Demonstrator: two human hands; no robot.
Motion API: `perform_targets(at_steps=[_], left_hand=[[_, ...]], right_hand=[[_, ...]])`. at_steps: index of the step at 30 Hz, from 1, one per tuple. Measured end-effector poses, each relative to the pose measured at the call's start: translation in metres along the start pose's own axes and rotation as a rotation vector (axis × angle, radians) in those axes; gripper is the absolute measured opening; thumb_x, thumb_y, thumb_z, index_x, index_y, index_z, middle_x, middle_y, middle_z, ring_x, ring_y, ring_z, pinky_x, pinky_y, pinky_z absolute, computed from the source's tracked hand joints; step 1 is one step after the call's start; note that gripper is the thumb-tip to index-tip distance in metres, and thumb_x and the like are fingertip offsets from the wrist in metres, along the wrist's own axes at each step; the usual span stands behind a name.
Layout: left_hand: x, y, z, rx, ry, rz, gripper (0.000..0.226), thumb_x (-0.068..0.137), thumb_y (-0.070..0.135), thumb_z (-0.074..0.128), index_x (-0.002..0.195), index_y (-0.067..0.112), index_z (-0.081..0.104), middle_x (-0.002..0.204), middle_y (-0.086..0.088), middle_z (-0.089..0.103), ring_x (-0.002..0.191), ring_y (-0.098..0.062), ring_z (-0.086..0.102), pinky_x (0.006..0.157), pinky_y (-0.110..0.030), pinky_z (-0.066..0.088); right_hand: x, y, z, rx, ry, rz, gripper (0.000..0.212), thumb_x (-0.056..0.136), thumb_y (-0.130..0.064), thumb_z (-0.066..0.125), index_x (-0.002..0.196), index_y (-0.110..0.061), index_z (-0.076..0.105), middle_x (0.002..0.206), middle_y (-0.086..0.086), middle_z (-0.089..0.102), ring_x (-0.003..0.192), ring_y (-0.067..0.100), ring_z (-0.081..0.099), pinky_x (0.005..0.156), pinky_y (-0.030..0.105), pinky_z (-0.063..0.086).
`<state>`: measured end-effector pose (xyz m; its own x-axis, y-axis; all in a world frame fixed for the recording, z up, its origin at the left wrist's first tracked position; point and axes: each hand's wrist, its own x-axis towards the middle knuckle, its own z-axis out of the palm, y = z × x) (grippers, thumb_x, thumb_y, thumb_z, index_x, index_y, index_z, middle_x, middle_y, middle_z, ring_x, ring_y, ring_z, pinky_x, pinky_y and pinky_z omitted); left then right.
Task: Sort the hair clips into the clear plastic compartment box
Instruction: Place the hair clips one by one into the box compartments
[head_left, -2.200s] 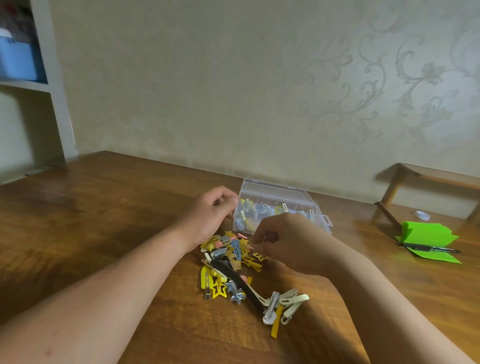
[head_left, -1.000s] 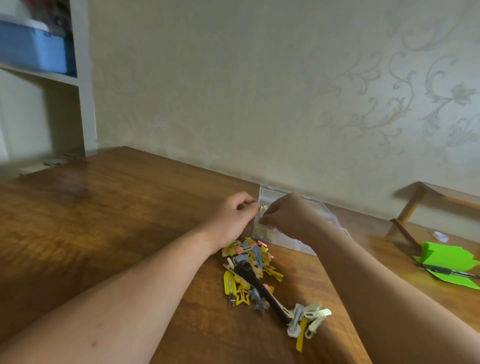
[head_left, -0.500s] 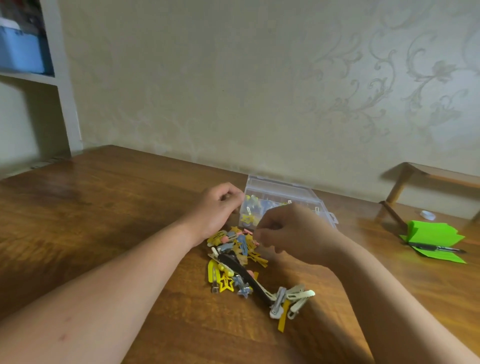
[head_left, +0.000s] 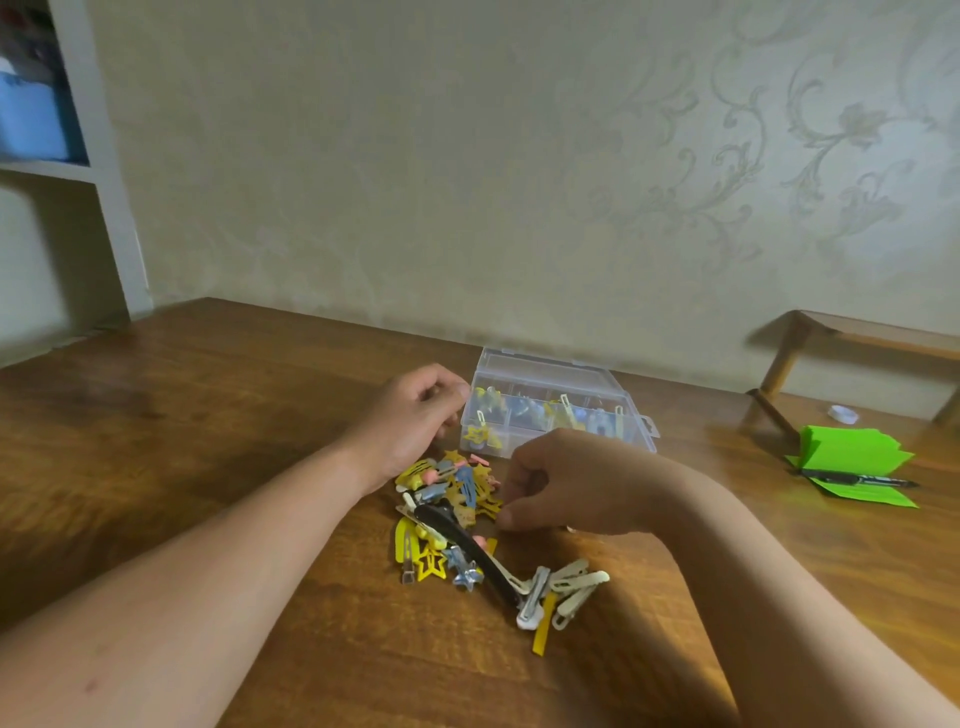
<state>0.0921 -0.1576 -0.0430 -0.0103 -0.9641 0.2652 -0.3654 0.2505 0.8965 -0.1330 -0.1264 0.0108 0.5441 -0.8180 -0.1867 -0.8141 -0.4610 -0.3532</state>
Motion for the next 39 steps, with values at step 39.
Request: perform_targets(at_steps=[39], left_hand=[[0.010,-0.008,0.005,-0.050,-0.021,0.002,0.018,0.107,0.039,0.058,0.107,0.028,0.073,0.107,-0.007,0.071,0.103,-0.022,0.066,0.090,-0.037,0.053]], right_hand=[[0.041,0.027,-0.030,0.372,0.574,0.238,0.004,0.094,-0.024,0.076,0.091,-0.021,0.076,0.081,0.001,0.078,0.066,0.021,0.068,0.053,0.027,0.047]])
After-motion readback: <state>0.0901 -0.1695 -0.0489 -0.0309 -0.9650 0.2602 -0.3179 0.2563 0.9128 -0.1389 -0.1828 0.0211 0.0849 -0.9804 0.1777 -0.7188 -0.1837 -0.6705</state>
